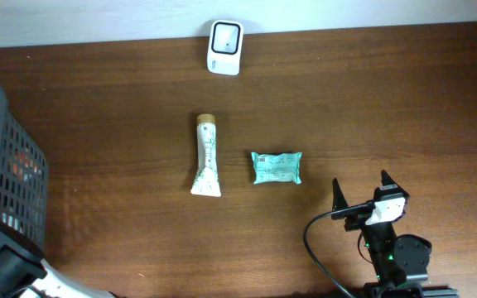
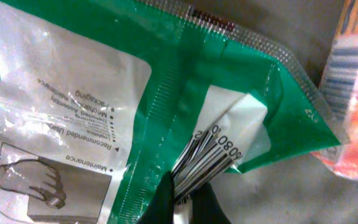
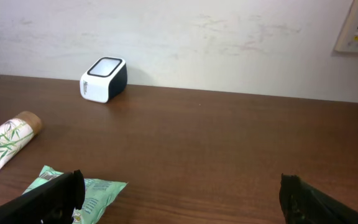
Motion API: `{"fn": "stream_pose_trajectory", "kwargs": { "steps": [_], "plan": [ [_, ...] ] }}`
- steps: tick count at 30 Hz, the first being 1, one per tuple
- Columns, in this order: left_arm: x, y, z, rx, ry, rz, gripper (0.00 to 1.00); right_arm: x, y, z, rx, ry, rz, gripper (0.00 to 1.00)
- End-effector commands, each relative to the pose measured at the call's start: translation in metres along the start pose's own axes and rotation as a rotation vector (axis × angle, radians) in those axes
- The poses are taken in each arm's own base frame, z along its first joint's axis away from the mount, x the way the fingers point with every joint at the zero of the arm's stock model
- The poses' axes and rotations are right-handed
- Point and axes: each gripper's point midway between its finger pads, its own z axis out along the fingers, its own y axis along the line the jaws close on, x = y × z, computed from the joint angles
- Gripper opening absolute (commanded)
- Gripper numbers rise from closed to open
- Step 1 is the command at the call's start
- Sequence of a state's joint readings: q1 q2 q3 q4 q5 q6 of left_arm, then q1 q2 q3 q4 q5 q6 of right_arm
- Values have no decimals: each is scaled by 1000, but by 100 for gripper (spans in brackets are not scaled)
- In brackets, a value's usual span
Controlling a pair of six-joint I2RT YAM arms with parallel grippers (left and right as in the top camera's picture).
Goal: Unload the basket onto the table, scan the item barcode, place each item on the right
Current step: 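Reach the left gripper into the basket and grasp the green-white bag, then lay the green-white bag flat left of the white tube and release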
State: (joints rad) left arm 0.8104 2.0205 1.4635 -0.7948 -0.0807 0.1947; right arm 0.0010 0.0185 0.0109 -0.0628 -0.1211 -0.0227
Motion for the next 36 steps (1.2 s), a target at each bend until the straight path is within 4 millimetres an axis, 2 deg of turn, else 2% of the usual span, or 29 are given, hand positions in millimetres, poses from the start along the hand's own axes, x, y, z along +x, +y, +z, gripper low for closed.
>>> {"fn": "stream_pose_trajectory", "kwargs": {
  "steps": [1,2,3,4,6,8,12,15,17,20,24,26,27,30,31,32,33,36],
  "plan": [
    [-36,8,-57,5,-101,-7,0,3,3,0,-15,6,4,98],
    [-52,12,-85,-8,-173,-9,0,3,3,0,-15,6,4,98],
    [-77,17,-140,-32,-313,-9,0,3,3,0,-15,6,4,98],
    [-85,18,-163,-42,-370,-10,0,3,3,0,-15,6,4,98],
    [-100,22,-229,-69,-539,-13,0,3,3,0,-15,6,4,98],
    [-104,19,-284,-86,-679,-8,0,3,3,0,-14,6,4,98],
    [-92,10,-345,-81,-823,-23,0,3,3,0,-14,6,4,98],
    [-90,-8,-385,-50,-942,-10,0,3,3,0,-15,6,4,98],
    [-82,-29,-429,-22,-1069,28,0,3,3,0,-15,6,4,98],
    [-66,-61,-479,32,-1207,82,0,3,3,0,-15,6,4,98],
    [-28,-115,-542,180,-1376,182,0,3,3,0,-15,6,4,98],
    [-10,-143,-554,290,-1388,214,0,3,3,0,-15,6,4,98],
    [-3,-158,-553,335,-1368,246,0,3,3,0,-14,6,4,98],
    [14,-207,-522,446,-1212,331,0,3,3,0,-15,6,4,98],
    [18,-222,-503,472,-1128,345,0,3,3,0,-15,6,4,98],
    [22,-244,-473,489,-1005,367,0,3,3,0,-14,6,4,98],
    [25,-258,-450,483,-916,391,0,3,3,0,-15,6,4,98],
    [37,-299,-361,424,-595,459,0,3,3,0,-15,6,4,98]
  ]
}}
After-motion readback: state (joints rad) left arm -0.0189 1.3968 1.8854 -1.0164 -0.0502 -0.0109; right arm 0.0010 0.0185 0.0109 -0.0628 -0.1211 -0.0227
